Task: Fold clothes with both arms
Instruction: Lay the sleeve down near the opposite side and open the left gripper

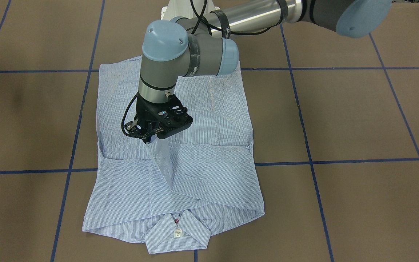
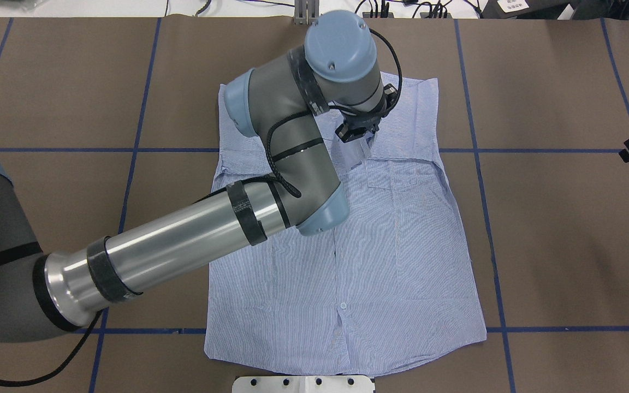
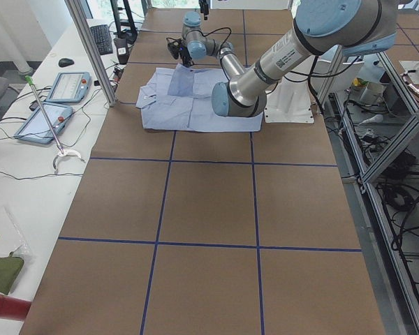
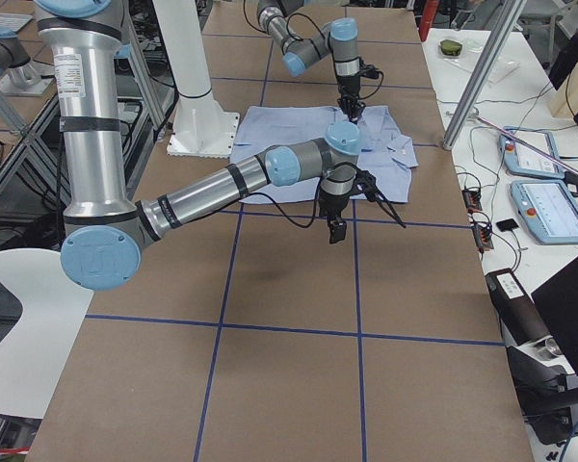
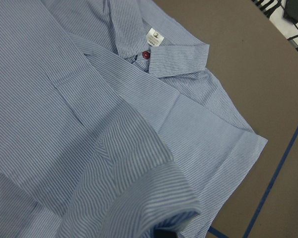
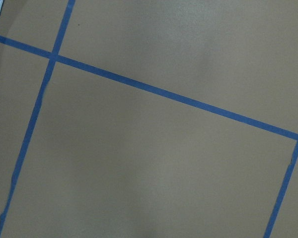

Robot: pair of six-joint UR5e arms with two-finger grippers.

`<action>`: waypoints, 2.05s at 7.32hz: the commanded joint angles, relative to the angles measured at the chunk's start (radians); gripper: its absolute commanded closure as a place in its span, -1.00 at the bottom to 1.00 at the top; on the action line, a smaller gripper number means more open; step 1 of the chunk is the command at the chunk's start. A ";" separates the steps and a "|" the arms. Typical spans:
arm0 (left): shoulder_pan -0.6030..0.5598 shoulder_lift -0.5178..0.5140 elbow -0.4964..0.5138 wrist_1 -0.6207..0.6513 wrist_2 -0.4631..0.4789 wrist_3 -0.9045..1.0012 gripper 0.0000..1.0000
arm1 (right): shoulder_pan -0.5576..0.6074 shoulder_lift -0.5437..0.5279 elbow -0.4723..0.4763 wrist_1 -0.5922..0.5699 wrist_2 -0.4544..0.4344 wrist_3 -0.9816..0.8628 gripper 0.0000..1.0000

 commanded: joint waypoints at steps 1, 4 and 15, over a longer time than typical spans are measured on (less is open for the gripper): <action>0.069 -0.003 0.076 -0.106 0.069 -0.017 1.00 | 0.000 0.000 -0.002 0.000 0.000 0.001 -1.00; 0.119 -0.033 0.081 -0.146 0.076 -0.017 1.00 | 0.000 0.005 -0.010 0.000 0.000 0.002 -1.00; 0.114 0.486 -0.726 0.232 0.120 0.271 -1.00 | -0.177 0.005 -0.002 0.370 0.063 0.558 -1.00</action>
